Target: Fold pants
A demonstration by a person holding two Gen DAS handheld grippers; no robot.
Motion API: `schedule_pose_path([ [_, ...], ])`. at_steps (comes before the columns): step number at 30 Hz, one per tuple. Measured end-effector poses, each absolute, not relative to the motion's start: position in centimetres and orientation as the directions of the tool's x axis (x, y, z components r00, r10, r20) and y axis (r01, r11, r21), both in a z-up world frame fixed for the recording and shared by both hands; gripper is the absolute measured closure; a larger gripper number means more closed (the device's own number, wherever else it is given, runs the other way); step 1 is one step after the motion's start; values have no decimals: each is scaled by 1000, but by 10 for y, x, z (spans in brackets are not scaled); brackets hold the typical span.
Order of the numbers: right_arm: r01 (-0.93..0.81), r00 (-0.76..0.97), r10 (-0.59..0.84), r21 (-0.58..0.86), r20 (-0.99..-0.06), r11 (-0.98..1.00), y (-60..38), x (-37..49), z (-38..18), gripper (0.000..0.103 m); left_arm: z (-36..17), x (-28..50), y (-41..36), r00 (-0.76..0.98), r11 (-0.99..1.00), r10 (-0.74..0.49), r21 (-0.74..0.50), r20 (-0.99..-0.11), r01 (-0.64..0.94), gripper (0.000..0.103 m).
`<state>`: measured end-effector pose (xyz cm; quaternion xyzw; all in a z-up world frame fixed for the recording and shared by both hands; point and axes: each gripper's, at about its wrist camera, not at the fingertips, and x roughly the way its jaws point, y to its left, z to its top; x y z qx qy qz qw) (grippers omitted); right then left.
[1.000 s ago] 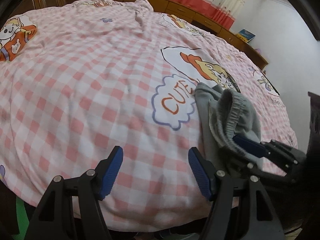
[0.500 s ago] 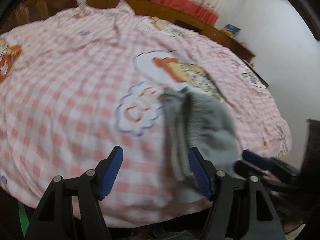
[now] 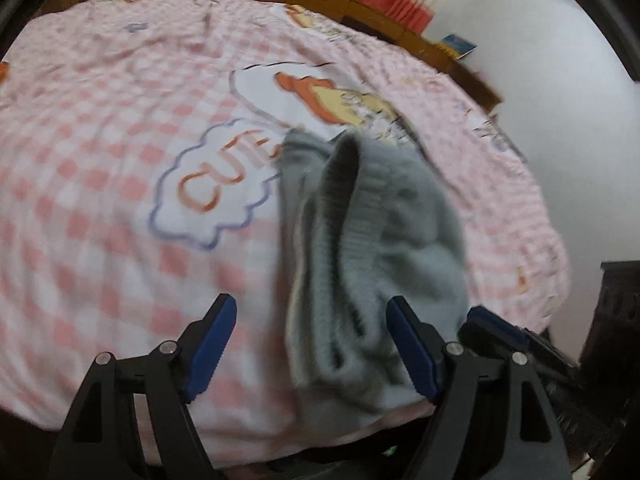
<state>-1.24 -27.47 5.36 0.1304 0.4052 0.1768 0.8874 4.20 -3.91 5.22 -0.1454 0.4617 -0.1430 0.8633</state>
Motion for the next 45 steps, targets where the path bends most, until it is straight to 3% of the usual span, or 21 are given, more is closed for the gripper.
schedule_pose_path([
  [3, -161, 638, 386, 375, -666, 913, -287, 2, 58, 45, 56, 56, -46, 557, 928, -359, -352, -749, 124, 22],
  [9, -124, 531, 448, 457, -719, 881, -291, 43, 19, 45, 35, 71, -55, 526, 918, -379, -381, -762, 110, 22],
  [13, -113, 512, 533, 563, -674, 819, -295, 51, 2, 45, 28, 75, -51, 528, 902, -407, -418, -746, 104, 24],
  [14, -122, 511, 538, 564, -670, 817, -294, 50, 3, 47, 29, 76, -52, 526, 894, -424, -432, -737, 114, 28],
  [15, -137, 510, 542, 559, -667, 817, -292, 50, 4, 53, 30, 76, -52, 522, 886, -442, -447, -730, 125, 43],
  [16, -146, 510, 547, 560, -664, 815, -292, 50, 4, 56, 31, 76, -55, 513, 872, -467, -470, -720, 136, 49],
  [18, -152, 514, 560, 573, -650, 805, -292, 48, 6, 69, 35, 75, -58, 517, 877, -461, -459, -721, 142, 58],
  [21, -155, 527, 567, 585, -632, 796, -291, 42, 17, 74, 47, 71, -56, 526, 867, -483, -468, -700, 172, 66],
  [26, -254, 572, 562, 523, -598, 814, -264, 39, 60, 74, 90, 62, -38, 617, 894, -435, -398, -655, 207, 66],
  [33, -324, 545, 583, 489, -603, 810, -197, 81, 81, 73, 109, 101, 26, 631, 911, -397, -370, -667, 182, 66],
  [41, -281, 523, 510, 426, -683, 860, -144, 128, 55, 71, 67, 156, 72, 599, 922, -374, -354, -708, 157, 63],
  [45, -232, 486, 475, 416, -733, 880, -141, 138, 28, 67, 45, 164, 80, 569, 923, -361, -372, -739, 101, 54],
])
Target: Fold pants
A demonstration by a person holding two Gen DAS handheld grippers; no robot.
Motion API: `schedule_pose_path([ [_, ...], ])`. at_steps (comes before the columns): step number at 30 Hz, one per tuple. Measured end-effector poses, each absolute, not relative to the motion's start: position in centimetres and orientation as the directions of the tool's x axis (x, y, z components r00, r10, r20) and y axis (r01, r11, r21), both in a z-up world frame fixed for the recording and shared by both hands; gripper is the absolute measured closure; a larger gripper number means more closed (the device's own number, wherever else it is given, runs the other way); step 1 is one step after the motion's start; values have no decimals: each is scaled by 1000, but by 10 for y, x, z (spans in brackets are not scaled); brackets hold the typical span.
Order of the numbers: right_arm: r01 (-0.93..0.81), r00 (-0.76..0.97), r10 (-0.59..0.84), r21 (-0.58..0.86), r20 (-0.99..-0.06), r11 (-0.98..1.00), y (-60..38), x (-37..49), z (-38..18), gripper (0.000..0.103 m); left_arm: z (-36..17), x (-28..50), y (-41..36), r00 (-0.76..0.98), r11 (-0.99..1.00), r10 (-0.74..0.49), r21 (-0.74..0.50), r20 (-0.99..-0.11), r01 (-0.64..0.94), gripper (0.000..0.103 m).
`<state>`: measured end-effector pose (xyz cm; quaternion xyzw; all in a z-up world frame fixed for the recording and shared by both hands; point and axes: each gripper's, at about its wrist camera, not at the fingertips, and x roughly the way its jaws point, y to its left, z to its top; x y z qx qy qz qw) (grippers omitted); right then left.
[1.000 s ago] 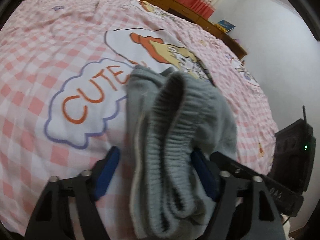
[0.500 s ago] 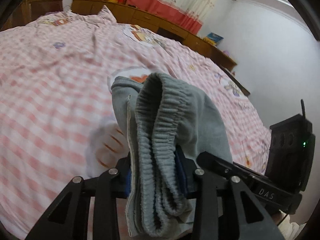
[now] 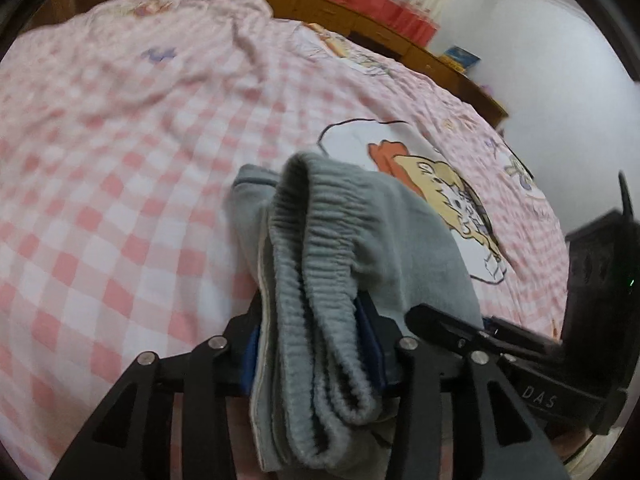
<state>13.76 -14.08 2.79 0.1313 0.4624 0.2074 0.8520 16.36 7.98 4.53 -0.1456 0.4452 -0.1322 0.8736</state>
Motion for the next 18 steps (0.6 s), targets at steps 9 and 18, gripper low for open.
schedule_pose_path([
  [9, -254, 571, 464, 391, -678, 884, -161, 127, 73, 67, 110, 136, 59, 708, 968, -232, -233, -667, 97, 52],
  [18, -310, 593, 446, 321, -671, 895, -133, 165, 58, 73, 72, 194, 47, 664, 971, -226, -222, -712, 92, 84],
])
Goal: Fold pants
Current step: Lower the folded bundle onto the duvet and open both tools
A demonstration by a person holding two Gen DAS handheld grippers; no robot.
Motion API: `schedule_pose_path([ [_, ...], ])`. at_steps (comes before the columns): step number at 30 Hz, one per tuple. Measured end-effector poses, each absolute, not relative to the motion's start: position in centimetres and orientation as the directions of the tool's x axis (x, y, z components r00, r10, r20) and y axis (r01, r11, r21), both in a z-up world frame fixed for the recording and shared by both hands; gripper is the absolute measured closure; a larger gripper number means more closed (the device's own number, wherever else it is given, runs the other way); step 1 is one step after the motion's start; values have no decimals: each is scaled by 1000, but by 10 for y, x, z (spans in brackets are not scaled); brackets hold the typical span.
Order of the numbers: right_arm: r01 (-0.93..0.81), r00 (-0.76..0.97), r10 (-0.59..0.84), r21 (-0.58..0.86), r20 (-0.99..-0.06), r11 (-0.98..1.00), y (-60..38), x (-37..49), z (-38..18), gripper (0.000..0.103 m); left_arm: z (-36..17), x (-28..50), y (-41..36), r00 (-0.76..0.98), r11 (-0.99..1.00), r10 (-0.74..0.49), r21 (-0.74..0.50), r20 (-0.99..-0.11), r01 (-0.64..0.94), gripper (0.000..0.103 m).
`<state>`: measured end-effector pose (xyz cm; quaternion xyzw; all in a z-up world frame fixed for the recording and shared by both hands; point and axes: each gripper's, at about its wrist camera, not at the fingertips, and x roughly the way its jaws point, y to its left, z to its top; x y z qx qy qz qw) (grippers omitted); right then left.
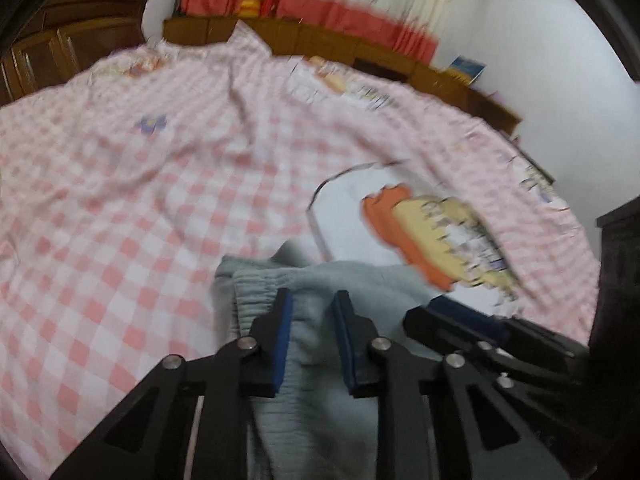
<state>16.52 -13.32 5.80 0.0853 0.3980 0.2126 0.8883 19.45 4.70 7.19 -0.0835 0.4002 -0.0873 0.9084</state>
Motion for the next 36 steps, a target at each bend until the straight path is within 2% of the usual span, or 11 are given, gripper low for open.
schedule_pose_path([
  [3, -304, 562, 438, 317, -702, 898, -128, 174, 41, 73, 54, 200, 55, 643, 966, -240, -246, -728, 82, 85],
  [6, -310, 564, 440, 315, -699, 897, -131, 168, 47, 73, 63, 188, 59, 647, 957, -268, -272, -714, 95, 84],
  [10, -321, 552, 473, 349, -687, 881, -139, 151, 64, 73, 82, 164, 56, 652, 960, -263, -262, -711, 102, 72],
  [15, -347, 520, 495, 358, -696, 867, -137, 117, 69, 73, 84, 129, 52, 642, 971, -220, -230, -735, 68, 68],
  [18, -356, 504, 500, 358, -705, 863, -134, 99, 66, 73, 82, 115, 54, 644, 977, -186, -212, -742, 38, 60],
  [23, -370, 491, 466, 308, -736, 876, -123, 90, 47, 73, 68, 111, 55, 621, 987, -128, -161, -774, 3, 59],
  [26, -361, 491, 460, 308, -740, 880, -124, 86, 51, 73, 73, 102, 57, 615, 988, -114, -153, -780, -11, 54],
  [29, -341, 483, 460, 323, -745, 883, -131, 78, 61, 71, 78, 89, 58, 605, 989, -104, -144, -789, -17, 43],
  [35, -314, 439, 393, 272, -808, 910, -139, 47, 57, 49, 70, 66, 52, 542, 992, -94, -126, -835, -21, 22],
  [36, -307, 422, 367, 250, -829, 918, -139, 42, 51, 49, 66, 64, 51, 528, 992, -91, -121, -844, -21, 17],
])
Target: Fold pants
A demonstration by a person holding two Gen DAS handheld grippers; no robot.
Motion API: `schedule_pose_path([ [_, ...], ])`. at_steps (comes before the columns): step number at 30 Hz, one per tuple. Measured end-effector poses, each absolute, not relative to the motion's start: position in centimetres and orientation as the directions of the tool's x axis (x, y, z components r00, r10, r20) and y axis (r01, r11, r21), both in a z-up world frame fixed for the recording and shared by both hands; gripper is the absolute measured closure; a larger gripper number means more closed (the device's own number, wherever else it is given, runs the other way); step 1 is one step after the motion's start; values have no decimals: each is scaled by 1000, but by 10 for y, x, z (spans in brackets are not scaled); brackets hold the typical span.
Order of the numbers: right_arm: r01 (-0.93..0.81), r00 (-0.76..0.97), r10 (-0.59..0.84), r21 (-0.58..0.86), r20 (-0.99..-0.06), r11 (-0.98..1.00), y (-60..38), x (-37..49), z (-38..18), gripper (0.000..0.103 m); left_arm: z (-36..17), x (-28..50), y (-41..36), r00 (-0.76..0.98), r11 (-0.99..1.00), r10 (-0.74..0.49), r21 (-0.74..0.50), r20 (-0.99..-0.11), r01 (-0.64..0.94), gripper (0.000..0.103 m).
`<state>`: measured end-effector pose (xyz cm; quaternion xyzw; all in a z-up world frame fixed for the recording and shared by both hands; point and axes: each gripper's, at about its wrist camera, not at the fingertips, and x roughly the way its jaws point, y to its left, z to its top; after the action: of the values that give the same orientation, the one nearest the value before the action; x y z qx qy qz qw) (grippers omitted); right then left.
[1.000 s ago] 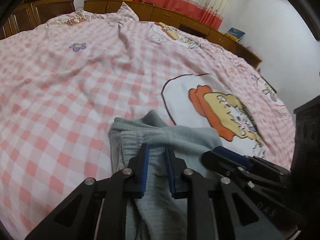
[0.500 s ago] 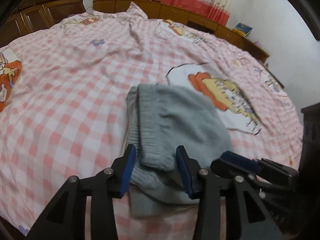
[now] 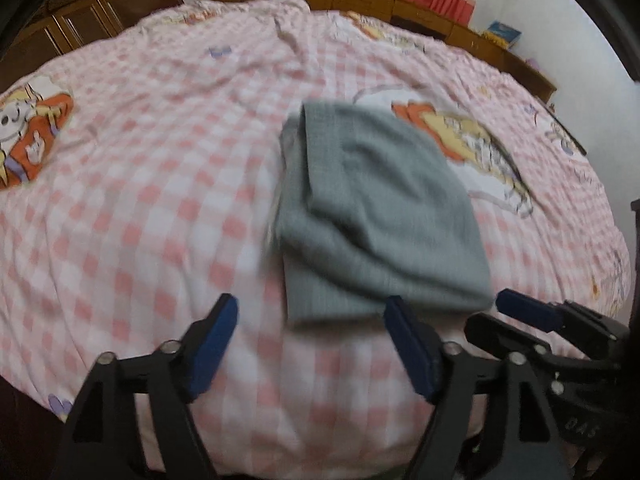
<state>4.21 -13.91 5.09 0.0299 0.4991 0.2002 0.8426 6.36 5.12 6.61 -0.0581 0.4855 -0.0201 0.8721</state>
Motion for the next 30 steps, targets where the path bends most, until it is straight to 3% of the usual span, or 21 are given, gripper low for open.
schedule_pose_path([
  [6, -227, 322, 284, 218, -903, 949, -145, 49, 12, 49, 33, 66, 48, 448, 997, -35, -62, -893, -47, 14],
  [11, -237, 315, 293, 224, -903, 945, -142, 55, 2, 38, 28, 70, 44, 435, 998, -34, -57, -900, -40, 7],
  [30, -243, 352, 335, 260, -874, 934, -144, 52, -2, 28, 23, 74, 46, 422, 997, -50, -67, -905, -27, 6],
])
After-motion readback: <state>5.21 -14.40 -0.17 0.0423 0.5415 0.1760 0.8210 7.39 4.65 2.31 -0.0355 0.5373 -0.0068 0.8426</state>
